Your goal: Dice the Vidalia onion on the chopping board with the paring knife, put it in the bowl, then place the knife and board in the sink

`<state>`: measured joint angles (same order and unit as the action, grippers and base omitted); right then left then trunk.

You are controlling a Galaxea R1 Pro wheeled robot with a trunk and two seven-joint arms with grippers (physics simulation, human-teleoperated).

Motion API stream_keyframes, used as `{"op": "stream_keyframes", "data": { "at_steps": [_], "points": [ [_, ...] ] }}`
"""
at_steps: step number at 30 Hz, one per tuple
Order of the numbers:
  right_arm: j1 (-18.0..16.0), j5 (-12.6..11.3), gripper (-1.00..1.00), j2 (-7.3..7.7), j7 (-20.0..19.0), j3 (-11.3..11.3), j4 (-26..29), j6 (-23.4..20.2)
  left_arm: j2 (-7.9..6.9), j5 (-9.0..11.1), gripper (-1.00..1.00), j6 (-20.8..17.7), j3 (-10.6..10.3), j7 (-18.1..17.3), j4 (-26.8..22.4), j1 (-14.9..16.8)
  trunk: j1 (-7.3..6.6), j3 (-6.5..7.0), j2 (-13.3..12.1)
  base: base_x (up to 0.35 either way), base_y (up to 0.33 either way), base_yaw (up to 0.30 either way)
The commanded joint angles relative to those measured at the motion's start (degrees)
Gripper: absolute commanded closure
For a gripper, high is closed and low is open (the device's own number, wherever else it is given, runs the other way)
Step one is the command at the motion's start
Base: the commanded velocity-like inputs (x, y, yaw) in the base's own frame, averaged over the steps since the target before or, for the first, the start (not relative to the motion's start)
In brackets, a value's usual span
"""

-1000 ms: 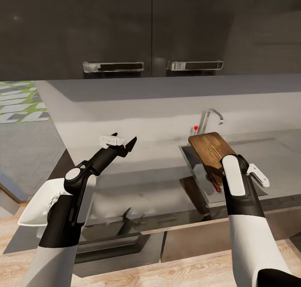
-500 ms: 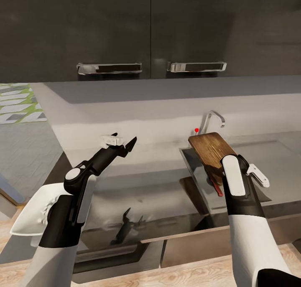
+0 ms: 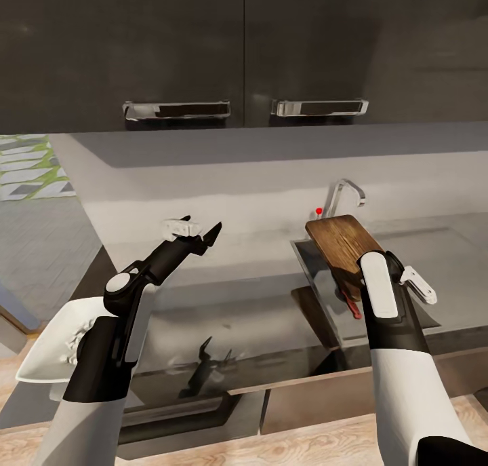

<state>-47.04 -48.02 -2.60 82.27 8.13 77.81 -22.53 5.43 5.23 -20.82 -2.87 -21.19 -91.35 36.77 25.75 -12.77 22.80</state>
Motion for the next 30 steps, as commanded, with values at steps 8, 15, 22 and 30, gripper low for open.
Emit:
{"op": "stream_keyframes", "data": {
  "at_steps": [8,15,22,30],
  "points": [
    [-0.07,-0.23,1.00,-0.03,0.26,0.13,0.06,-0.59,0.02,0.54,-1.00,-0.54,0.06,-0.08,-0.05,0.05,0.03,-0.47,0.12,0.000,0.000,0.000],
    [-0.07,-0.24,1.00,-0.03,0.26,0.68,0.06,-0.59,0.06,0.55,-1.00,-0.54,0.04,-0.08,-0.05,0.05,0.03,-0.75,0.12,0.123,-0.056,0.000],
    [-0.07,-0.31,1.00,-0.03,0.26,1.98,0.06,-0.60,0.27,0.53,-1.00,-0.54,0.05,-0.08,-0.05,0.05,0.03,-0.91,0.12,0.055,-0.033,0.000],
    [-0.07,-0.32,1.00,-0.03,0.26,2.14,0.06,-0.59,0.29,0.53,-1.00,-0.54,0.06,-0.08,-0.05,0.05,0.03,-0.93,0.12,0.005,-0.003,-0.001]
  ]
}}
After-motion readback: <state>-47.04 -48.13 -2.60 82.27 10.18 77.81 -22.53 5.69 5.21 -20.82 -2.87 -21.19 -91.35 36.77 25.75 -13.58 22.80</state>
